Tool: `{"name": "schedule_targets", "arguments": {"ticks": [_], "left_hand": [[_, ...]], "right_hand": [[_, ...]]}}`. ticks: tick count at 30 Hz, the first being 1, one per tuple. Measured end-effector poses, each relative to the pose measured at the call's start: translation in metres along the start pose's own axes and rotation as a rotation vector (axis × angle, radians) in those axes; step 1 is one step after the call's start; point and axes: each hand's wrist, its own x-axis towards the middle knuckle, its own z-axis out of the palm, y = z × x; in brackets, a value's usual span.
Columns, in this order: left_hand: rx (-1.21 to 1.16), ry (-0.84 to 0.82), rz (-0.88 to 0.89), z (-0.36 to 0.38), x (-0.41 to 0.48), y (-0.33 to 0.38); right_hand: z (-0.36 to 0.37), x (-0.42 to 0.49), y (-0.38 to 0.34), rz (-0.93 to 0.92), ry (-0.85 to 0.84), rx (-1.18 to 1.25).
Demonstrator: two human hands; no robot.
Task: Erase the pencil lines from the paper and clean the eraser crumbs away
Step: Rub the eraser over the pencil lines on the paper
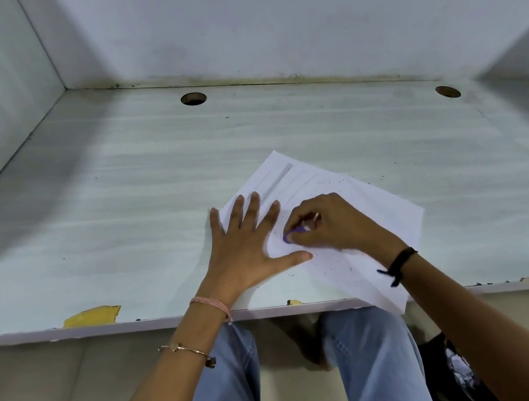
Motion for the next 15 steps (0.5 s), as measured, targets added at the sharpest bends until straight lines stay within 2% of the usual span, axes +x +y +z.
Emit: {"name": "schedule_targets", "arguments": {"ticks": [4,5,8,9,12,15], "left_hand": [[0.010,0.005,0.005,0.000,0.000,0.000],[0.009,0.009,0.003,0.001,0.001,0.000],[0.020,0.009,0.004,0.001,0.002,0.001],[0.018,0.007,0.004,0.001,0.002,0.000],[0.016,-0.006,0.005,0.000,0.002,0.000],[0.019,-0.004,0.009,0.000,0.002,0.001]], "right_hand": [[-0.005,0.014,0.012,0.087,0.254,-0.002],[0.001,0.013,0.007,0.066,0.246,-0.012],[0.013,-0.001,-0.007,-0.039,0.053,0.004],[0.010,0.000,-0.004,-0.034,0.050,0.011],[-0.006,0.014,0.018,0.087,0.272,0.003],[-0.004,0.013,0.034,0.201,0.407,0.132]]}}
